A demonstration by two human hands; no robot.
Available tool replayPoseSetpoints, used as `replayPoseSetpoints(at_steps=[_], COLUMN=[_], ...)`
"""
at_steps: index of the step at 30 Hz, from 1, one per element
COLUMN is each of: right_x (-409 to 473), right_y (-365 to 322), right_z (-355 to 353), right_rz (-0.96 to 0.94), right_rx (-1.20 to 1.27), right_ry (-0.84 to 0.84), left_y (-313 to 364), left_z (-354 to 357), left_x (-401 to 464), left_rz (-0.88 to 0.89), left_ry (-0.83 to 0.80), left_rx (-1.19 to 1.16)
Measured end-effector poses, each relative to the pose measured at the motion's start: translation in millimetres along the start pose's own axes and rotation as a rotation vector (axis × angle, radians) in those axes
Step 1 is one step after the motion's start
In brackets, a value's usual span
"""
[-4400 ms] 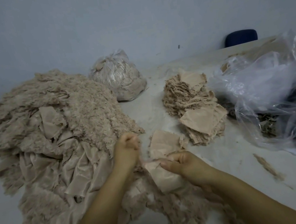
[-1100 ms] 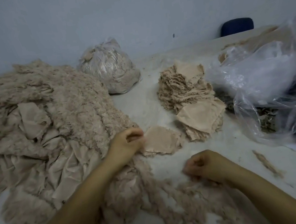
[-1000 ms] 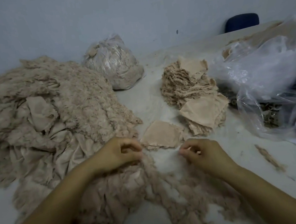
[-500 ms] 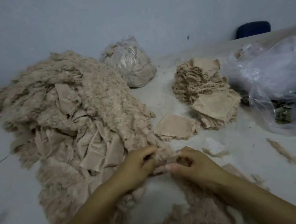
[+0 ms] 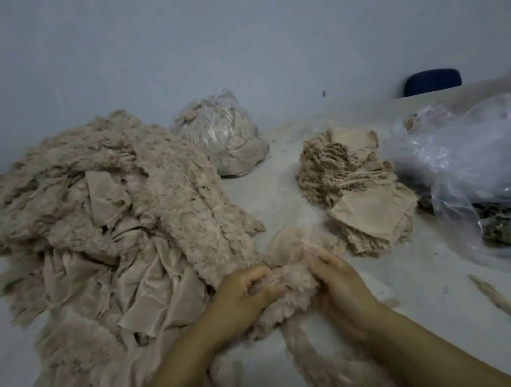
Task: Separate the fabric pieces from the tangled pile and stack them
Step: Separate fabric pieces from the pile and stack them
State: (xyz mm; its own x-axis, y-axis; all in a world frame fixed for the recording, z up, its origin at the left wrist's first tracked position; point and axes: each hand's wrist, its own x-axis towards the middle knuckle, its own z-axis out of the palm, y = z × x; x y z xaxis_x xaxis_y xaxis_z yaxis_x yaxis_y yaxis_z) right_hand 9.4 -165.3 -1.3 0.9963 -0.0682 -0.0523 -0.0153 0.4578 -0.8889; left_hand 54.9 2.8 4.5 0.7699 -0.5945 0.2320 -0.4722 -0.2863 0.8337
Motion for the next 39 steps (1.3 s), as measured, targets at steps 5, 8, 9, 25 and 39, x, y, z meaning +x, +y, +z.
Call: replayPoseSetpoints(at_steps=[5,8,9,25,39], right_x=[7.9,8.6,7.1,-12.4,0.2], right_y=[-11.3,-16.2,-12.6,4.9,-8.2], right_z=[-13.0,-23.9,-23.7,-9.5,-29.1], right_rz=[-0.071,-0.094,-0.134,-0.287,-0.413], right_rx=[0.162,0.029,-0.159,-0.858,-0.744], right_ry=[0.145,0.193,0.208,0.035,0.329], left_y=[-22.9,-24.7,-16.8,15.4,23.6], left_z=[-0.6,-6.2,-0.6,44.5,29.4], left_x=[2.4,2.0,1.6,8.0,3.3], left_rz=[-0.116,-0.195,-0.132,-0.354,-0.44], left_ry=[0.212,0.35,0.343,0.288,0.032], left_rx=[0.287,0.287,0.299,-0.559,-0.602])
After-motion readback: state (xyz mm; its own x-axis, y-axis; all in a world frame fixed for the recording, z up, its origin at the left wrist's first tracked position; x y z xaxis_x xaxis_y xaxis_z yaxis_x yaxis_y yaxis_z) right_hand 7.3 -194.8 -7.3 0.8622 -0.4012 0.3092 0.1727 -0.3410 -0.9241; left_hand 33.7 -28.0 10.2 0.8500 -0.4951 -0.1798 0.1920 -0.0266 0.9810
